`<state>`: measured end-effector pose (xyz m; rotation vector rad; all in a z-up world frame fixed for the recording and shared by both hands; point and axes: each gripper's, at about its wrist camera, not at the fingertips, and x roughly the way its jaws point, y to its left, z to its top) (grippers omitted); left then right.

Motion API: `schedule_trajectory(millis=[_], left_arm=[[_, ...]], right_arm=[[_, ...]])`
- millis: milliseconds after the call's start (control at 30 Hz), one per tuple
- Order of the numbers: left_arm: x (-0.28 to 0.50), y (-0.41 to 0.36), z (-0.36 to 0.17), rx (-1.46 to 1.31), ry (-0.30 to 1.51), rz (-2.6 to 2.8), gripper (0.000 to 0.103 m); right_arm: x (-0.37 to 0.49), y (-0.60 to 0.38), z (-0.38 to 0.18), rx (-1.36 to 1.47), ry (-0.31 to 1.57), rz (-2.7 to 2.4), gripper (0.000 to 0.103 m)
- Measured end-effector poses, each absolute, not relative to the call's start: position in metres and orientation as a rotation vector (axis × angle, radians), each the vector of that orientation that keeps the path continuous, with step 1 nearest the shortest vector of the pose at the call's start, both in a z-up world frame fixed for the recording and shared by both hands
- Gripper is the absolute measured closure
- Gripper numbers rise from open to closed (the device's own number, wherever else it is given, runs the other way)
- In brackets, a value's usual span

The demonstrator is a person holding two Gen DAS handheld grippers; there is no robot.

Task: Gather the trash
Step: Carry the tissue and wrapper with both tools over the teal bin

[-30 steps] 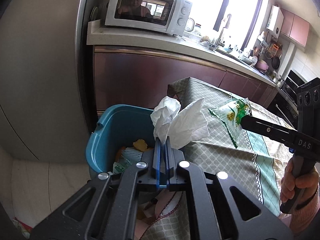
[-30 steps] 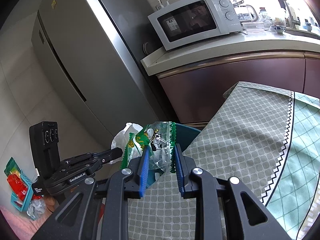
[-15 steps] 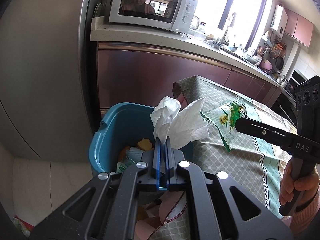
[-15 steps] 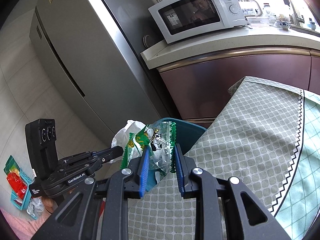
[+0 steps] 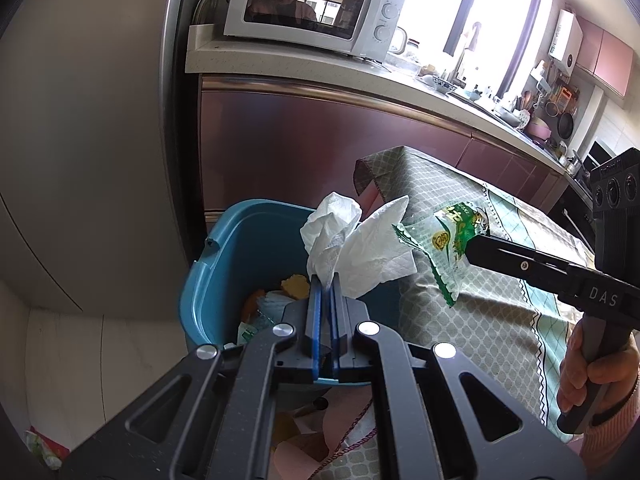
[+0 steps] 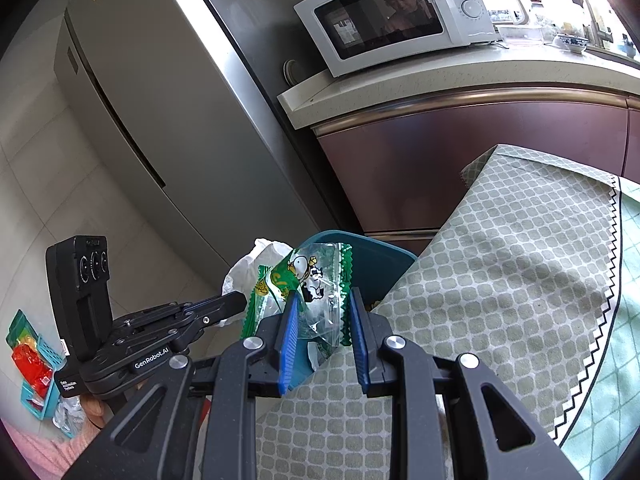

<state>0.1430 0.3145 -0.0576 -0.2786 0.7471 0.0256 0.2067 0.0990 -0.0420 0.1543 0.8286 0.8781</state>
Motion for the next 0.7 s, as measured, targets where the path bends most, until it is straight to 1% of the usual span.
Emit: schedule_trajectory(millis=[700], left_arm=[[0.154,0.321,-0.070,-0.293,0.769,0.039,0.099]], right_arm=[[0.218,0.119,-0.053,0.141,0.870,0.873,0.080]])
